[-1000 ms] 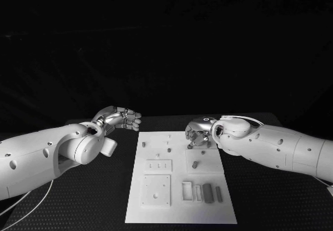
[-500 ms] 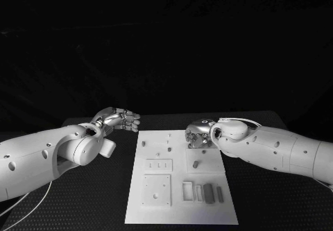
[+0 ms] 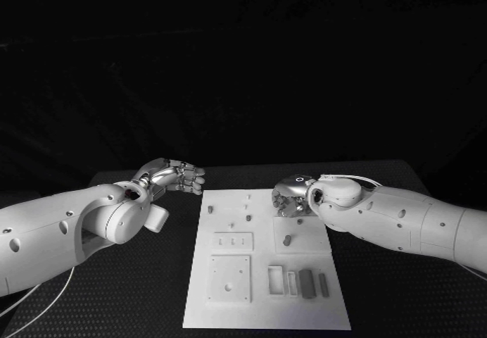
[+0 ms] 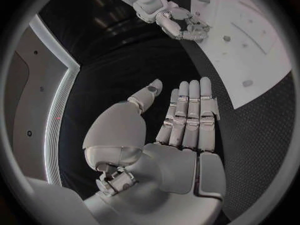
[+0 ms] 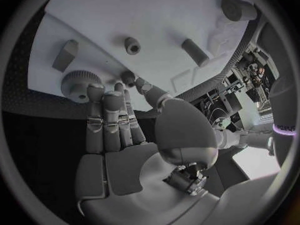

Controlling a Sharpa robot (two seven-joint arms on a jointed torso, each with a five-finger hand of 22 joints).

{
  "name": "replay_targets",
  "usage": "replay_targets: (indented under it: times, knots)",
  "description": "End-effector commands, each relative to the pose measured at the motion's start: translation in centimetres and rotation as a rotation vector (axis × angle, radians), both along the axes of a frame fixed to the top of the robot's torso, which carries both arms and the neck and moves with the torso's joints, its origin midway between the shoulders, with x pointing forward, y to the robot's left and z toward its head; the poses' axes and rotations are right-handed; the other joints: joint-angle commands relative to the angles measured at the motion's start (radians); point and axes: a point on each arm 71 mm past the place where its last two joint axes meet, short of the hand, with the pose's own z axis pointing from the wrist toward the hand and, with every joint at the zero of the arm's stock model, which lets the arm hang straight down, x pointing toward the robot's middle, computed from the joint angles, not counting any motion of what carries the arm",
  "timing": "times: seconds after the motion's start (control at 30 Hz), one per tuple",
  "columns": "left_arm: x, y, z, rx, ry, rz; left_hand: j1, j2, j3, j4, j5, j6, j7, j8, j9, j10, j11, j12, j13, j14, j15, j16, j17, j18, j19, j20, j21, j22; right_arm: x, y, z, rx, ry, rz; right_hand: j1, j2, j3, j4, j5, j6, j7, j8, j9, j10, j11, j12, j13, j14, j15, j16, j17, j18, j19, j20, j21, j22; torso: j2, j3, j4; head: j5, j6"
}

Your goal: Assemble the parts on the task board

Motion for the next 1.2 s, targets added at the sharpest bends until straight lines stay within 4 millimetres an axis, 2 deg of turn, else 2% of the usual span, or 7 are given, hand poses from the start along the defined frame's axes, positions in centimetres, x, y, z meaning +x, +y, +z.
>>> replay_targets:
  times: [0.03, 0.37, 0.6, 0.87, 1.2]
  knots:
    - [-0.04, -0.21, 0.25, -0.004, -0.009, -0.017, -0.010, 0.000, 0.001, 0.006, 0.005, 0.003, 0.005, -0.004, -0.002, 0.002, 0.004, -0.004, 0.001, 0.002, 0.008, -0.005, 0.002, 0.011, -0.002, -0.003, -0.003, 0.001, -0.02, -0.03, -0.20, -0.032, -0.017, 0.006, -0.007, -0.002, 0.008, -0.001, 0.003, 0.002, 0.001, -0.003, 0.001, -0.001, 0.003, -0.003, -0.001, -0.008, 0.001, 0.005, -0.002, 0.064, -0.007, -0.001, 0.004, 0.024, 0.005, 0.0024, -0.0003, 0.002, 0.000]
    - [-0.03, -0.23, 0.33, -0.004, -0.006, -0.021, -0.010, 0.000, 0.002, 0.007, 0.005, 0.004, 0.005, -0.005, -0.002, 0.003, 0.004, -0.005, 0.002, 0.003, 0.007, -0.006, 0.003, 0.012, -0.002, -0.003, -0.004, 0.002, -0.09, 0.13, -0.35, -0.039, -0.017, 0.011, -0.014, 0.013, 0.015, 0.000, 0.003, 0.020, -0.007, 0.004, 0.008, 0.017, -0.004, 0.003, 0.004, -0.007, -0.005, 0.019, -0.006, 0.064, -0.005, -0.003, 0.016, 0.024, 0.010, 0.0049, -0.0007, 0.001, -0.001]
    - [-0.02, -0.09, 0.30, -0.002, -0.002, -0.019, -0.010, -0.001, 0.001, 0.008, 0.005, 0.004, 0.005, -0.006, -0.002, 0.003, 0.004, -0.006, 0.003, 0.003, 0.007, -0.007, 0.004, 0.012, -0.002, -0.003, -0.004, 0.002, 0.07, -0.27, -0.27, -0.048, -0.038, -0.001, -0.007, 0.021, 0.021, -0.006, 0.003, 0.025, -0.010, 0.005, 0.010, 0.021, -0.006, 0.003, 0.005, -0.009, -0.008, 0.025, -0.008, 0.064, -0.007, -0.005, 0.020, 0.024, 0.011, 0.0052, 0.0001, -0.001, -0.001]
    - [-0.06, -0.11, 0.28, -0.002, 0.001, -0.022, -0.012, -0.002, 0.001, 0.009, 0.005, 0.003, 0.006, -0.008, -0.002, 0.003, 0.005, -0.009, 0.004, 0.002, 0.008, -0.009, 0.006, 0.011, -0.003, -0.003, -0.005, 0.003, -0.02, 0.08, 0.28, 0.000, -0.099, 0.009, -0.014, -0.007, 0.017, -0.003, 0.003, 0.011, -0.003, -0.007, 0.008, 0.007, 0.000, -0.006, 0.002, -0.021, -0.002, 0.027, -0.016, 0.064, -0.019, -0.001, 0.021, 0.022, 0.015, 0.0071, 0.0003, -0.001, 0.006]
    - [-0.02, -0.16, 0.26, -0.002, 0.003, -0.027, -0.013, -0.003, 0.000, 0.010, 0.005, 0.002, 0.006, -0.009, -0.002, 0.002, 0.005, -0.011, 0.005, 0.002, 0.008, -0.012, 0.007, 0.011, -0.004, -0.002, -0.006, 0.003, -0.19, 0.24, 0.49, 0.017, -0.119, 0.013, -0.012, -0.009, 0.020, -0.003, 0.002, 0.009, -0.002, -0.009, 0.008, 0.005, 0.001, -0.005, 0.003, -0.020, -0.001, 0.032, -0.018, 0.064, -0.018, -0.001, 0.025, 0.023, 0.018, 0.0076, 0.0003, -0.002, 0.011]
